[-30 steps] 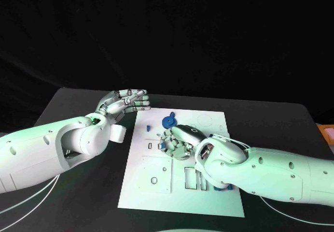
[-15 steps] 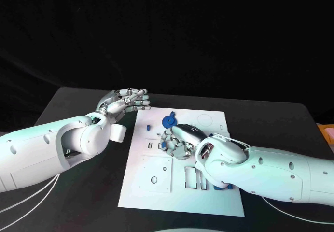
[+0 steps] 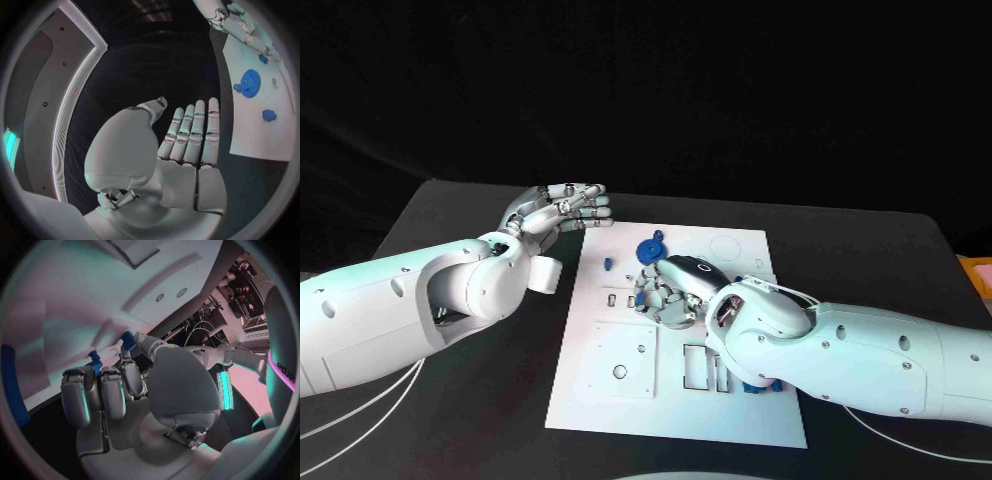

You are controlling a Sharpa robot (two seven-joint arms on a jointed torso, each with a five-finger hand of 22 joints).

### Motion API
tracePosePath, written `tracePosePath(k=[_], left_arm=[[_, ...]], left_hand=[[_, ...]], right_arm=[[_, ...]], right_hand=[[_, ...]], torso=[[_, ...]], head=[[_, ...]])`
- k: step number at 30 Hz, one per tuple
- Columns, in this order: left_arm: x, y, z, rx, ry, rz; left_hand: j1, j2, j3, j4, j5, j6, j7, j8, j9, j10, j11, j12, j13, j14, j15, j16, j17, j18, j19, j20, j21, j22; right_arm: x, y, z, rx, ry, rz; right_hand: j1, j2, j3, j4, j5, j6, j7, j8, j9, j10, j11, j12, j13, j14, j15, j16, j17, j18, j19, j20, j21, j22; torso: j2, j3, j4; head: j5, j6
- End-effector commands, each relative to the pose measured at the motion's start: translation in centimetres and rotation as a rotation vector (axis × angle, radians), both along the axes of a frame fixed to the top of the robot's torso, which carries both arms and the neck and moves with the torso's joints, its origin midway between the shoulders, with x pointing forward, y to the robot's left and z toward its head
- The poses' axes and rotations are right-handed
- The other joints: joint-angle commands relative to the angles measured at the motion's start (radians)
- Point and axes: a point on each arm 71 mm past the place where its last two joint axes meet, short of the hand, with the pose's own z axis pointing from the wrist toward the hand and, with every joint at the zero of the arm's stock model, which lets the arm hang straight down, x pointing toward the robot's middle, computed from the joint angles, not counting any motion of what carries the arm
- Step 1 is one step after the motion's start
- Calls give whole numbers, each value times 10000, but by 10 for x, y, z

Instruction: Assemble the parts on the task board

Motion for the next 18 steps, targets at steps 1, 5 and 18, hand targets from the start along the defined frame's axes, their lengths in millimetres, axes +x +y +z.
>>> tracePosePath(k=[1, 5, 18], left_arm=[[-1, -3, 1, -129, -33, -208], [-1, -2, 1, -128, -27, -211], [-1, -2, 1, -127, -27, -209]], left_hand=[[-60, 3, 44, 20, 46, 30, 575, -39, -9, 4, 67, -66, -11, -75, 20, 29, 9, 113, -59, 2, 60, -15], [-60, 3, 44, 20, 46, 30, 575, -39, -9, 4, 67, -66, -11, -75, 20, 29, 9, 113, -59, 2, 60, -15], [-60, 3, 44, 20, 46, 30, 575, -39, -9, 4, 67, -66, -11, -75, 20, 29, 9, 113, -59, 2, 60, -15]], right_arm=[[-1, 0, -2, -115, -26, 2], [-1, 0, -2, -73, -59, 6], [-1, -1, 1, 263, -315, -7]], right_hand=[[-87, -154, -83, 114, -210, -112, 32, -104, -64, -75, 41, -76, -37, 960, 63, -40, 2275, -74, 901, 32, -38, 2467], [-258, -317, -265, 298, -274, -294, 91, -222, -136, -216, 94, -192, -197, 941, 105, -67, 2202, -50, 843, 64, -118, 2411], [-269, -548, -808, 572, -264, -752, 216, -565, -311, -401, 212, -336, -375, 920, 206, -98, 2125, -22, 774, 157, -220, 2346]], torso=[[-2, -4, -7], [-4, -4, -6], [-2, 1, -5]], head=[[6, 0], [4, -1], [9, -27]])
